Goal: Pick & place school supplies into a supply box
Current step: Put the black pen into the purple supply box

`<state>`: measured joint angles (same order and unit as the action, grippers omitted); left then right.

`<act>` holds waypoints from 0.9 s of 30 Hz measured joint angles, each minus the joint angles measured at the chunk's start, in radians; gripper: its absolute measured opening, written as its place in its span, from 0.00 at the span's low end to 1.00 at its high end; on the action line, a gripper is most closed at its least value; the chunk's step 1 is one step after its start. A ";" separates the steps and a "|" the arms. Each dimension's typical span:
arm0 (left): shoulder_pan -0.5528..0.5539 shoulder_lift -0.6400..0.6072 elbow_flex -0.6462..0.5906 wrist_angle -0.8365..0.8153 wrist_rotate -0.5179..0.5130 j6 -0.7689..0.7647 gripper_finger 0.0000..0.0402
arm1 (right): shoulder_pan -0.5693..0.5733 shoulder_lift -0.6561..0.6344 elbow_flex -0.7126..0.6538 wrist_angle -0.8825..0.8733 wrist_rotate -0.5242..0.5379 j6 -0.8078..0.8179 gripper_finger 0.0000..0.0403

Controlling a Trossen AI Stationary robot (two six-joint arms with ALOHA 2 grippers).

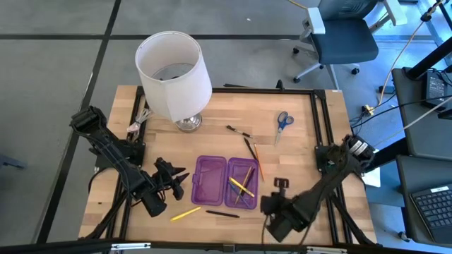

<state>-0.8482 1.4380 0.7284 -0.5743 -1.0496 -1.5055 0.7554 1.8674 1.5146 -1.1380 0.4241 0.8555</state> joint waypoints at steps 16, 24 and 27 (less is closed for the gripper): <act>-0.001 0.000 0.000 0.011 0.085 0.000 0.29 | -0.358 0.008 0.049 0.412 -0.103 -0.277 0.11; -0.002 0.000 0.000 0.034 0.127 0.000 0.29 | -0.393 0.037 0.024 0.411 -0.139 -0.229 0.11; -0.002 0.000 0.000 0.044 0.140 0.000 0.29 | -0.397 0.036 -0.020 0.414 -0.145 -0.195 0.09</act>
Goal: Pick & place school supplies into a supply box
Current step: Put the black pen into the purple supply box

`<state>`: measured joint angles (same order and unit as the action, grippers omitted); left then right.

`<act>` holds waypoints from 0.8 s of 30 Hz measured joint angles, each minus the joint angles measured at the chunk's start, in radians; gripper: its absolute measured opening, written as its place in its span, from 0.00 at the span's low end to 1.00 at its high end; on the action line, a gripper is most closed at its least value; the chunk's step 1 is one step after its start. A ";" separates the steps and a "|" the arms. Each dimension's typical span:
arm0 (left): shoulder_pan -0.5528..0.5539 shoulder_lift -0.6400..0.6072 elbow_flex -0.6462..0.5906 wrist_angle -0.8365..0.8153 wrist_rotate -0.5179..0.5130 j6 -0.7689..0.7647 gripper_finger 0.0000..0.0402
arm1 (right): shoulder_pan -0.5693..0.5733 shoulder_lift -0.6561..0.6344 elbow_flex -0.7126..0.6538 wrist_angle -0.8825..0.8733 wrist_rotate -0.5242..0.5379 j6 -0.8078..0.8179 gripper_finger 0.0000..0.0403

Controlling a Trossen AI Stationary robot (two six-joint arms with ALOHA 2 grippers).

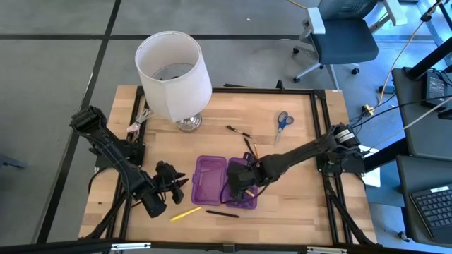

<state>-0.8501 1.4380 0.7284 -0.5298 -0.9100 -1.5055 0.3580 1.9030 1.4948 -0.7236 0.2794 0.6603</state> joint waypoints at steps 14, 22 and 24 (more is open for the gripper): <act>0.000 0.000 0.000 0.006 0.048 0.000 0.29 | -0.016 -0.003 -0.203 0.370 -0.127 0.115 0.10; 0.000 0.000 0.000 0.006 0.049 0.000 0.29 | -0.016 -0.003 -0.211 0.495 -0.069 0.125 0.10; 0.000 0.000 0.000 0.006 0.049 0.000 0.29 | -0.017 -0.003 -0.211 0.523 -0.063 0.124 0.10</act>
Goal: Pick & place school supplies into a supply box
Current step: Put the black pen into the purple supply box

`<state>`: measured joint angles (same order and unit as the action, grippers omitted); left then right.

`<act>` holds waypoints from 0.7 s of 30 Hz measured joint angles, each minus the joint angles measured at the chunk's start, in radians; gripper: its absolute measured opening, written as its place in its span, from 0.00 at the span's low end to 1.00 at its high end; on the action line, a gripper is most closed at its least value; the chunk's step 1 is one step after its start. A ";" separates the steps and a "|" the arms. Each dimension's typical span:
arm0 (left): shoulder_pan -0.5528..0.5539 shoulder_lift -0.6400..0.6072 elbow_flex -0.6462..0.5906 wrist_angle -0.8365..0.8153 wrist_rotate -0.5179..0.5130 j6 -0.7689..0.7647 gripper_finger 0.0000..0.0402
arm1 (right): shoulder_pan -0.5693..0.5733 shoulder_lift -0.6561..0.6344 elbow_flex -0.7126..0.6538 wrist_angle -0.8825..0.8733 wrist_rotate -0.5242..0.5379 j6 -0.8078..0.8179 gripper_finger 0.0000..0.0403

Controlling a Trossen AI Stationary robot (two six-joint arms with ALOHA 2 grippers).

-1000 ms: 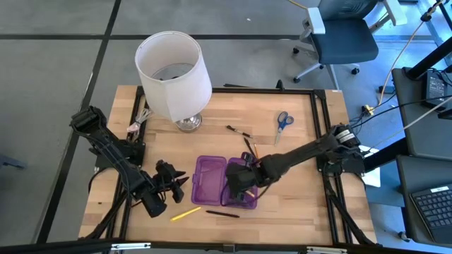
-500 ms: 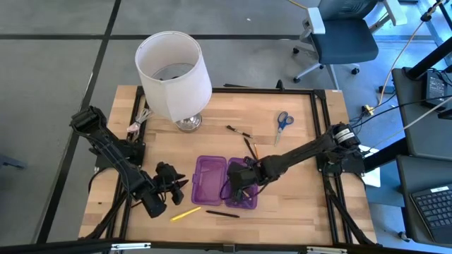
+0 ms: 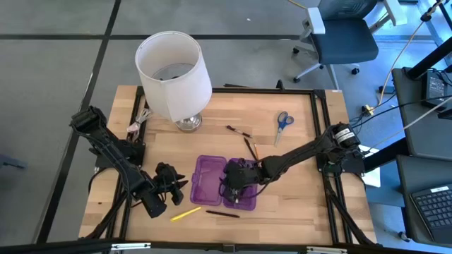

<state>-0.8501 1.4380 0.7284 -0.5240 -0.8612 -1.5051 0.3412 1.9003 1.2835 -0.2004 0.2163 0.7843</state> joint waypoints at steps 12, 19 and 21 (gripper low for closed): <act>0.000 0.000 0.000 0.000 0.003 0.000 0.29 | 0.001 0.000 0.000 -0.060 0.067 0.050 0.10; 0.000 0.000 0.000 0.002 0.023 -0.002 0.29 | 0.007 0.000 0.000 -0.101 0.157 0.174 0.11; 0.000 0.000 0.000 0.002 0.040 -0.001 0.29 | 0.012 0.000 0.000 -0.102 0.157 0.215 0.11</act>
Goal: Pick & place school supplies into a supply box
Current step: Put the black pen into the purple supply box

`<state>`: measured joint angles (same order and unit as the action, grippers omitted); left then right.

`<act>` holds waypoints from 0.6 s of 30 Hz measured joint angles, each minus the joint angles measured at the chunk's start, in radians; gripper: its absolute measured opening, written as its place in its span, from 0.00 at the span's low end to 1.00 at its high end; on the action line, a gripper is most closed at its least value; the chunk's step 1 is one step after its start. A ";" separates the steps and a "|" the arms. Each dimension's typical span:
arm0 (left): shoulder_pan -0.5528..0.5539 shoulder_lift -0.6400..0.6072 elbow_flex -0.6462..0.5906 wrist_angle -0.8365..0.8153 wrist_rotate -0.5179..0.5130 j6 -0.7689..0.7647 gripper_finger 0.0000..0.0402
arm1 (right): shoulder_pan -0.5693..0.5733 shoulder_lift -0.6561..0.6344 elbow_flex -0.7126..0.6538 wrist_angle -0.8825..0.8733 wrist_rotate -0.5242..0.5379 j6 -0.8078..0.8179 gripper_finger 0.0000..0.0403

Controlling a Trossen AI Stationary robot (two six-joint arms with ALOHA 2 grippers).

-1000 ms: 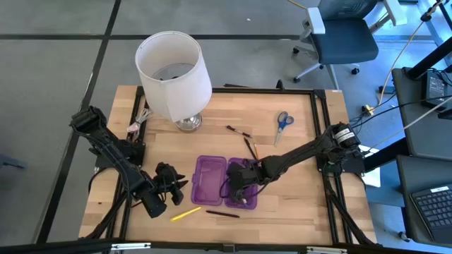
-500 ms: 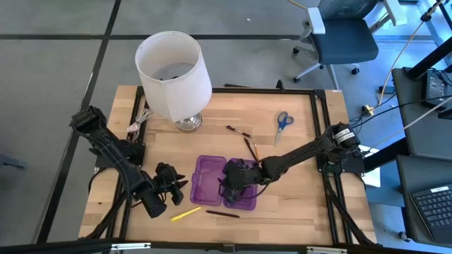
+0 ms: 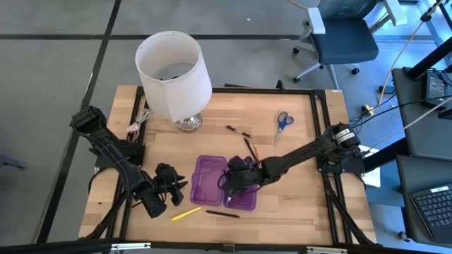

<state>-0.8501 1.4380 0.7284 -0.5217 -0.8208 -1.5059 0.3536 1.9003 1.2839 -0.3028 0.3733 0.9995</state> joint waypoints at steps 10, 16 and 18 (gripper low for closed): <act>0.000 0.000 0.000 0.001 0.016 0.000 0.29 | 0.045 0.005 0.000 -0.150 0.104 0.199 0.11; 0.000 0.000 0.000 0.002 0.029 0.001 0.29 | 0.062 0.005 0.000 -0.200 0.130 0.266 0.14; 0.000 0.000 0.000 0.002 0.031 0.001 0.29 | 0.062 0.005 0.000 -0.211 0.130 0.282 0.16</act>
<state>-0.8501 1.4380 0.7284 -0.5196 -0.7895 -1.5051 0.4160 1.9049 1.2839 -0.5139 0.5034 1.2815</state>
